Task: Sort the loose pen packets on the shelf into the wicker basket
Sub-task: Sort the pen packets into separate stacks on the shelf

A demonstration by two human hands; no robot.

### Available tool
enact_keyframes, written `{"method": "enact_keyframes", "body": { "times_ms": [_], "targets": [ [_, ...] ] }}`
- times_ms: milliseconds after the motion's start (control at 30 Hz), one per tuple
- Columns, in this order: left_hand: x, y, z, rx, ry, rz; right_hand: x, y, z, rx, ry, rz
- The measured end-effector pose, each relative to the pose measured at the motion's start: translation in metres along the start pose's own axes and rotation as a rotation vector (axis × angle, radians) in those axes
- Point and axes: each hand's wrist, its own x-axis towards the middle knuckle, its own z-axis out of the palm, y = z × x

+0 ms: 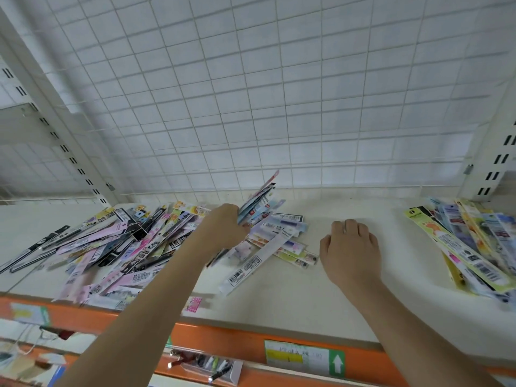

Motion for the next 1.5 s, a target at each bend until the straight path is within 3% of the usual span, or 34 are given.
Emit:
{"method": "enact_keyframes", "body": {
  "times_ms": [133,467,600,833,1033,1367,1500],
  "targets": [
    [-0.001,0.000,0.014,-0.114,-0.104,-0.016,0.000,-0.001,-0.002,0.025,0.021,-0.015],
    [-0.010,0.007,0.032,0.076,-0.205,-0.063,0.000,-0.002,-0.005,0.038,0.025,-0.046],
    [-0.004,0.005,0.010,-0.100,-0.169,-0.088,-0.001,-0.002,-0.007,0.038,-0.016,-0.031],
    [0.006,-0.007,-0.016,-0.206,0.017,-0.162,-0.002,0.000,-0.007,0.006,-0.044,-0.009],
    [0.028,-0.017,-0.010,0.043,0.095,-0.162,-0.001,0.001,-0.008,0.008,-0.033,-0.017],
    [0.057,-0.017,0.017,0.183,-0.064,-0.083,0.003,0.001,-0.011,-0.036,-0.178,0.008],
    [0.053,-0.018,0.008,0.108,-0.117,-0.078,0.003,0.001,-0.015,0.016,-0.228,0.029]
  ]
}}
